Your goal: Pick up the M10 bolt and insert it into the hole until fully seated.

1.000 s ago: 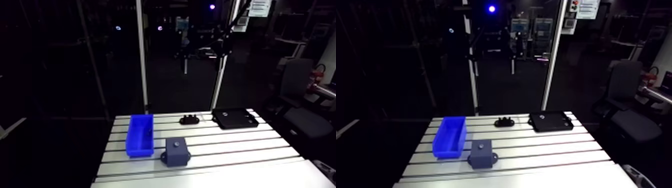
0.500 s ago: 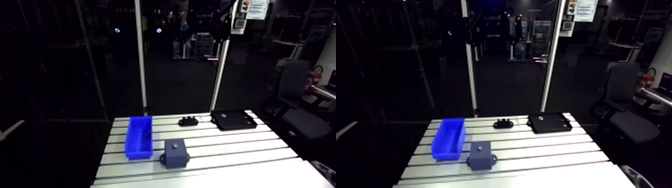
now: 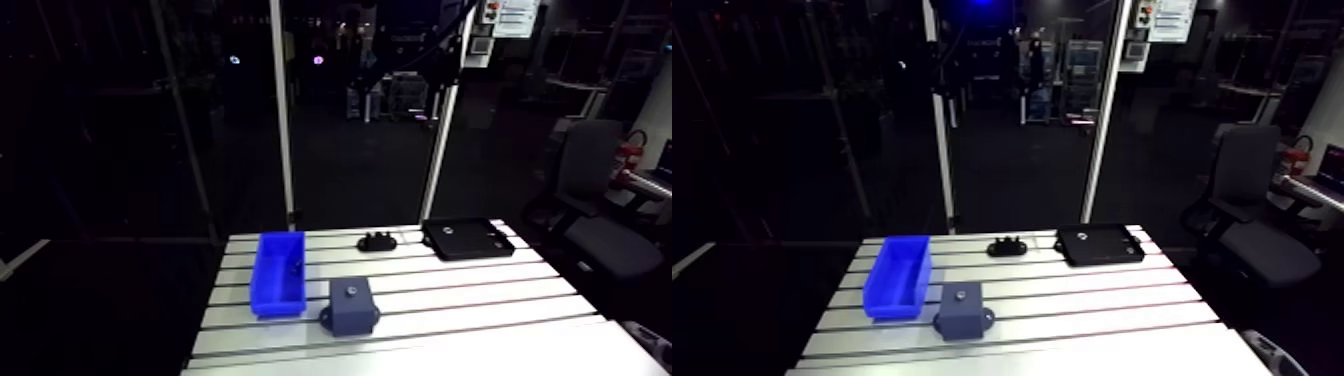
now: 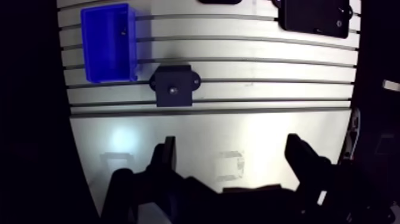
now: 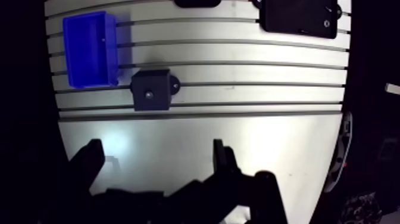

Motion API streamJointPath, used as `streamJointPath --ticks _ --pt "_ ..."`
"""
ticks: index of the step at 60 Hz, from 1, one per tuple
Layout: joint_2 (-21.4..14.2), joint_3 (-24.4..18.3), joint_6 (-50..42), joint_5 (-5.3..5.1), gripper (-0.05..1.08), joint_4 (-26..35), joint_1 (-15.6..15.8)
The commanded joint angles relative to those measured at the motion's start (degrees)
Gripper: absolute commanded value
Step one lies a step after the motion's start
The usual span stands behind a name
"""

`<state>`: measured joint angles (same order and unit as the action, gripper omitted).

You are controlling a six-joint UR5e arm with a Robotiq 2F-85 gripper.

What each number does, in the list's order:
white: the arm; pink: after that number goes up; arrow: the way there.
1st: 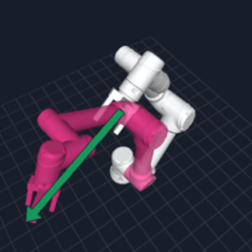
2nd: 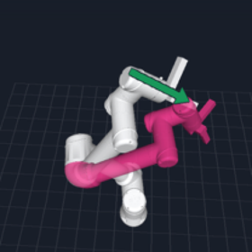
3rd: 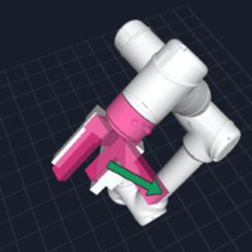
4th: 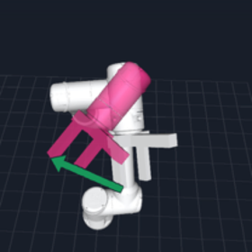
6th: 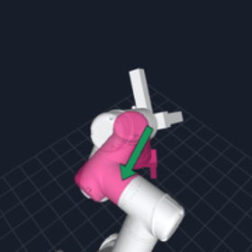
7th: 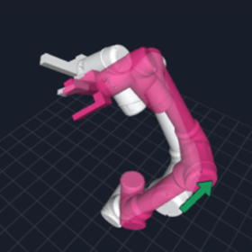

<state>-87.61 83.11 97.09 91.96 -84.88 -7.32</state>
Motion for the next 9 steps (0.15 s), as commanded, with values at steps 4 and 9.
streamJointPath --ticks 4,9 --pt "0.11 0.43 -0.01 -0.39 0.01 -0.59 0.12" --pt "0.11 0.59 -0.01 -0.83 0.01 -0.66 0.20"
